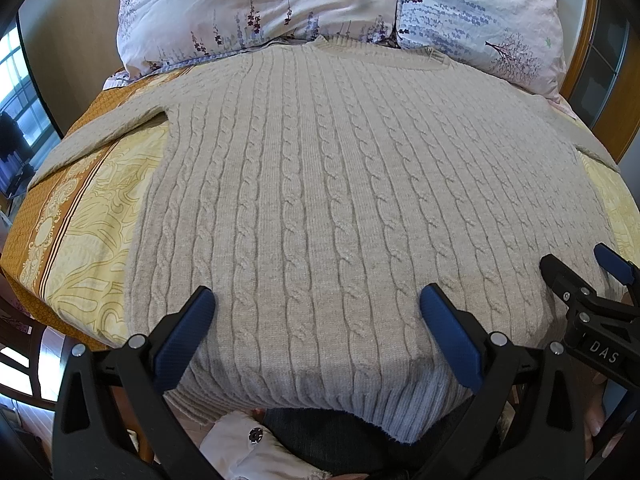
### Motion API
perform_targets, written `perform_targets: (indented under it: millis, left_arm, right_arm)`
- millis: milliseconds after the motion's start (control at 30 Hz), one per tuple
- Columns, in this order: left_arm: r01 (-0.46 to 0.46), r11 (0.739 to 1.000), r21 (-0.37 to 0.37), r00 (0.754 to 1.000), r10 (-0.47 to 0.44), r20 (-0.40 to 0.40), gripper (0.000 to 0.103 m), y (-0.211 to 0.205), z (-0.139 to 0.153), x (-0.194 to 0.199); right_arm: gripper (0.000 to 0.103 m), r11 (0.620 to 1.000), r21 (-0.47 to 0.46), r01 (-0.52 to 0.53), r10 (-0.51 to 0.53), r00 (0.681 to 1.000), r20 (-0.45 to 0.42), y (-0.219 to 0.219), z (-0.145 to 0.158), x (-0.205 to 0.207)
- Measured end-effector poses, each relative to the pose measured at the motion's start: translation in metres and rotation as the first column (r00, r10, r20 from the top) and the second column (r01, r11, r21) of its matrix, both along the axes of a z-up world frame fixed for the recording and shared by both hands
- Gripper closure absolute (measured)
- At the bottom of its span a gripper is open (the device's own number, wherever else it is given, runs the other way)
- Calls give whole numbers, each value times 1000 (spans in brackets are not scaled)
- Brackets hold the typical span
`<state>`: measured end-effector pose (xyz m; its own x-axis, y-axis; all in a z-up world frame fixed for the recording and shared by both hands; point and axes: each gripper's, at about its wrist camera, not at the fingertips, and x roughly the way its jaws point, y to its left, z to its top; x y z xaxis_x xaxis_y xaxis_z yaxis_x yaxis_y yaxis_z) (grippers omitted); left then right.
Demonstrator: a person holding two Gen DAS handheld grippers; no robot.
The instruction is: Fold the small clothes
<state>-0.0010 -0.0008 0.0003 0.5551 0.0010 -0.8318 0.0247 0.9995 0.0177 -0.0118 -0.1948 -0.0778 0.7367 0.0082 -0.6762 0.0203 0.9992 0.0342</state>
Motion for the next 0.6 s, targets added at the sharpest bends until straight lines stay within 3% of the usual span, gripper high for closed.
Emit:
perform_targets:
  millis: [367, 600]
  left_arm:
    - [6, 1000, 2, 1000, -6, -7, 2, 1, -2, 3]
    - [42, 999, 12, 999, -42, 7, 2, 1, 0, 7]
  right_arm:
    - [1, 1000, -6, -13, 13, 1000, -2, -3, -1, 3]
    - [1, 991, -21, -130, 132, 988, 76, -10, -3, 0]
